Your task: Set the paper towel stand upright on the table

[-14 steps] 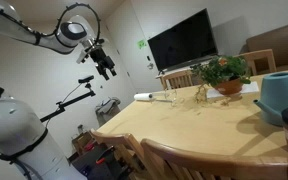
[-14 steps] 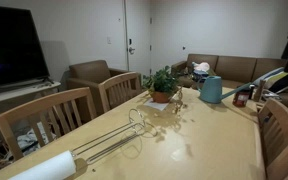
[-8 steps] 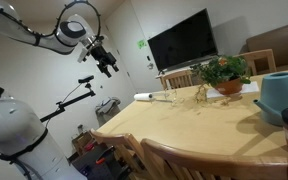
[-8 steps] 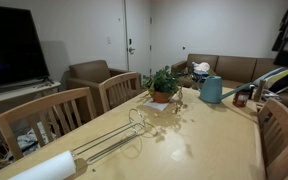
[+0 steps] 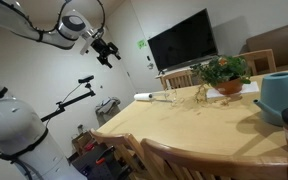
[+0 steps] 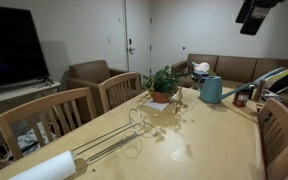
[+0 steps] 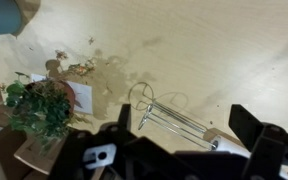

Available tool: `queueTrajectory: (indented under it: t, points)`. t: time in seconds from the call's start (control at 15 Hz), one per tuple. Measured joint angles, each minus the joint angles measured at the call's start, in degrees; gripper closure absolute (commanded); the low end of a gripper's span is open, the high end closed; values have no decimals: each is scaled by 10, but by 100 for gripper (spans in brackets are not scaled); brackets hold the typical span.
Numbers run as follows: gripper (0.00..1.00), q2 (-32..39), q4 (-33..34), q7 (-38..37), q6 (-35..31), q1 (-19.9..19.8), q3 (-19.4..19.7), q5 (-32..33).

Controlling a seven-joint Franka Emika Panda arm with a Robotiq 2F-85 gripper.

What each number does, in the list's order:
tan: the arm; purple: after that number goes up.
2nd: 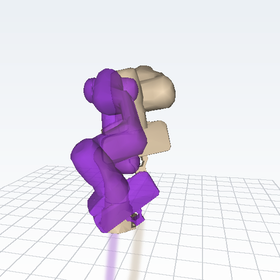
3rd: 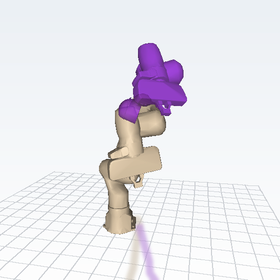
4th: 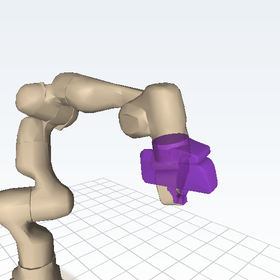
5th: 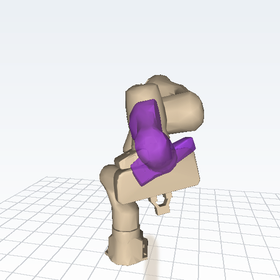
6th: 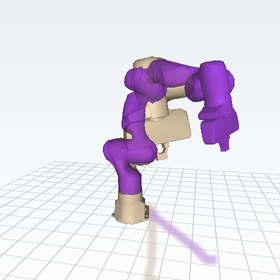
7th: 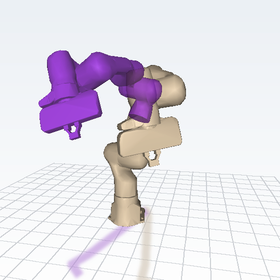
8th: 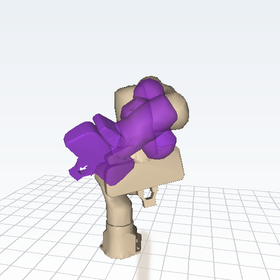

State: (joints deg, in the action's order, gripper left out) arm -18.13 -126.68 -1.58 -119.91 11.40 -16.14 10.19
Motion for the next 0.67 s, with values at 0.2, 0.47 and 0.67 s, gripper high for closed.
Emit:
queueTrajectory:
  t: [0.2,0.47,0.67]
  points:
    - [0,46,37,25,8,7,0,-6]
    - [0,59,47,25,11,7,1,-6]
    - [0,59,49,25,13,9,1,-6]
